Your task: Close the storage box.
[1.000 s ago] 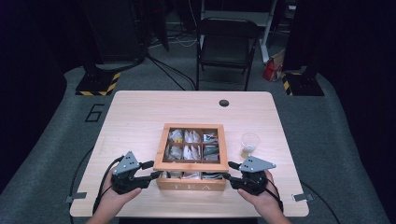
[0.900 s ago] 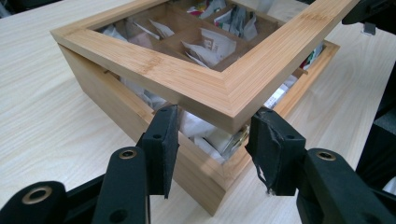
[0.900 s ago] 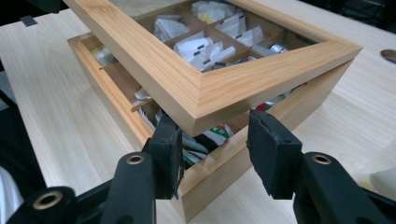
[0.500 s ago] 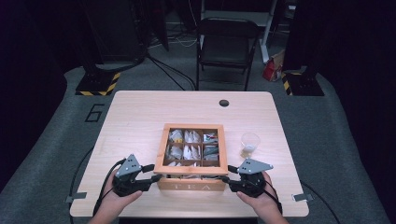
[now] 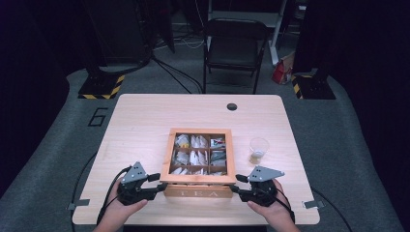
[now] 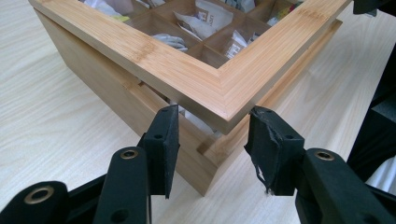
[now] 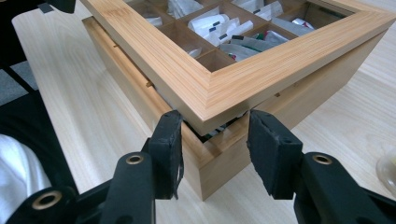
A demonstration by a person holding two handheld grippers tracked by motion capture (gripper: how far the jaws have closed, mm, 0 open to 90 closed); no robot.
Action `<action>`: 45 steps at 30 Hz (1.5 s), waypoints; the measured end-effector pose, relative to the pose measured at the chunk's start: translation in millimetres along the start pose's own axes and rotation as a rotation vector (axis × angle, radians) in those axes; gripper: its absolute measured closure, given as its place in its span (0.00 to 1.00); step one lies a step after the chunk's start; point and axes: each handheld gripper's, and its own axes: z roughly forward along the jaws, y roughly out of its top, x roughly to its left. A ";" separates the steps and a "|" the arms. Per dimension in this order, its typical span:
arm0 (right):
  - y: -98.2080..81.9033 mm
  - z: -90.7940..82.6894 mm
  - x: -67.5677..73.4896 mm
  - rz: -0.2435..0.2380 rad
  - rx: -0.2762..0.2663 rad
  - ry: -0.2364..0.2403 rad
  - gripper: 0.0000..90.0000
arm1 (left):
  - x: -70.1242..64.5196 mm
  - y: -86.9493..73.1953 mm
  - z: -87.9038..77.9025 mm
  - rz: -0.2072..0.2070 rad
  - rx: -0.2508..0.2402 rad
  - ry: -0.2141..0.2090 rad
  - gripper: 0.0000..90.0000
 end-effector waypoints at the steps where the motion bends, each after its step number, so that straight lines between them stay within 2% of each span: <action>1: -0.4 -0.9 0.2 -0.001 0.005 -0.004 0.61 | 0.2 -0.6 0.2 -0.004 -0.001 -0.003 0.59; 3: -1.7 -1.4 0.0 -0.002 0.014 -0.003 0.61 | 0.5 -1.3 0.9 -0.013 0.014 -0.019 0.59; 4: -2.3 -1.1 -0.2 -0.003 0.018 0.001 0.61 | 1.2 -1.5 0.7 -0.001 0.022 -0.016 0.59; 7: -1.4 -5.9 -0.9 0.008 -0.014 0.011 0.61 | 2.4 -0.2 -3.7 -0.022 -0.010 -0.033 0.62; 9: 0.3 -9.5 -2.5 0.015 -0.025 -0.001 0.61 | 2.7 1.9 -5.2 -0.006 -0.017 -0.013 0.62; 10: 0.8 -10.5 -4.0 0.018 -0.027 -0.005 0.61 | 3.5 2.6 -5.7 -0.007 -0.013 -0.016 0.62; 14: 0.0 -11.5 -9.7 0.043 -0.033 -0.010 0.61 | 6.3 1.7 -4.4 -0.027 -0.015 -0.009 0.61; 17: -1.2 -11.4 -12.9 0.066 -0.035 -0.022 0.61 | 8.4 2.1 -5.1 -0.026 -0.013 -0.003 0.60; 18: -1.4 -11.5 -14.4 0.062 -0.033 -0.025 0.61 | 9.3 2.3 -5.4 -0.036 -0.015 -0.006 0.59; 19: -1.7 -11.8 -15.5 0.064 -0.031 -0.025 0.61 | 10.8 3.0 -6.2 -0.028 -0.013 -0.004 0.59; 22: -2.2 -11.9 -18.0 0.088 -0.027 -0.045 0.61 | 14.7 5.8 -8.9 -0.033 -0.019 0.005 0.58; 27: -3.6 -12.1 -23.3 0.101 -0.025 -0.069 0.58 | 22.6 7.3 -10.0 -0.045 -0.015 0.025 0.56; 33: -6.7 -11.9 -28.7 0.116 -0.031 -0.097 0.57 | 34.0 3.0 -7.4 -0.063 -0.009 0.059 0.54; 36: -10.1 -10.8 -31.2 0.128 -0.027 -0.103 0.57 | 38.3 -1.3 -5.1 -0.092 -0.012 0.067 0.54; 39: -13.5 -9.0 -33.1 0.130 -0.021 -0.114 0.56 | 43.0 -3.8 -4.7 -0.103 -0.005 0.066 0.54; 42: -16.4 -7.8 -34.6 0.135 -0.020 -0.117 0.55 | 46.7 -5.6 -3.8 -0.110 -0.011 0.078 0.53; 45: -19.2 -6.6 -36.2 0.145 -0.017 -0.119 0.55 | 48.4 -7.5 -2.4 -0.104 0.009 0.072 0.53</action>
